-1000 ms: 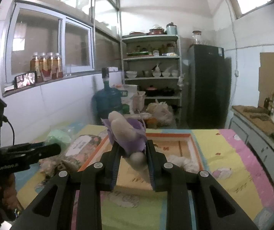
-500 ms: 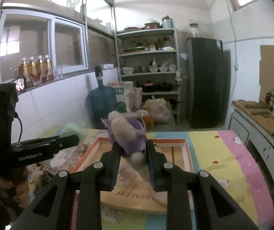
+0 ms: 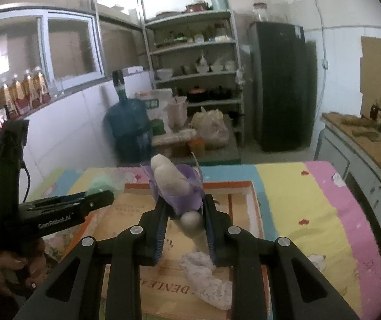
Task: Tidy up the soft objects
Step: 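Carry the sponge and plush bunny in both grippers over the tray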
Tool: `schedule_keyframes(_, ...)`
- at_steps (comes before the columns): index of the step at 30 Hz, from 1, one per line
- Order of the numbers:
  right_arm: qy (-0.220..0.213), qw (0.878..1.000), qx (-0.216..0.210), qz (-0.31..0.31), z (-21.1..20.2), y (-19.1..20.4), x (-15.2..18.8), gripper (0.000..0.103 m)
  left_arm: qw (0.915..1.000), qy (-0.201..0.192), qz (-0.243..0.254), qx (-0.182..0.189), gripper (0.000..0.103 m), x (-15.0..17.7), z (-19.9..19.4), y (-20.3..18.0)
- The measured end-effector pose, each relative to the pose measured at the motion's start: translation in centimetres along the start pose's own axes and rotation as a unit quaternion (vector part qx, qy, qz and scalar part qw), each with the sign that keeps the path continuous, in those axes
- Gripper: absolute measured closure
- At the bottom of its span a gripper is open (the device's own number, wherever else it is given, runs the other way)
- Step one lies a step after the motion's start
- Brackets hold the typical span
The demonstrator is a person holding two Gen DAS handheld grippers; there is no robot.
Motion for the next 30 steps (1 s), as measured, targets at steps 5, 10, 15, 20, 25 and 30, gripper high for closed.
schedule_keyframes(5,0.026,1.000,-0.008,0.015,2.3,-0.6,0.7,0.077,0.9998,0.015,-0.006,-0.008,0.062,0.0,1.7,0.2)
schedule_keyframes(10,0.037,0.999,-0.009,0.017,3.7,-1.0,0.6,0.077,0.9993,0.025,-0.024,-0.012,0.062,-0.4,3.1,0.7)
schedule_keyframes(15,0.039,0.999,0.004,0.014,4.6,-1.4,0.4,0.077,0.9985,0.036,-0.036,-0.020,0.062,-0.5,4.7,1.0)
schedule_keyframes(20,0.050,0.998,0.027,0.003,5.7,-1.8,0.8,0.077,0.9981,0.041,-0.040,-0.024,0.062,-0.3,5.5,1.4)
schedule_keyframes(25,0.067,0.997,0.038,-0.013,7.1,-1.5,1.5,0.077,0.9973,0.050,-0.044,-0.030,0.062,-0.2,6.3,1.7)
schedule_keyframes(30,0.076,0.996,0.034,-0.020,8.1,-1.2,1.7,0.076,0.9952,0.080,-0.044,-0.035,0.060,0.0,7.3,1.7)
Point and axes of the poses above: each gripper's, at about its wrist camera, not at the fingertips, and z roughly the way its jaws point, y to its left, x to its underside, the point moved 2 cm from there along z, roughly the way its jaws point, and after that the axes turned 15 degrees about -z, right-handed, at the moved point
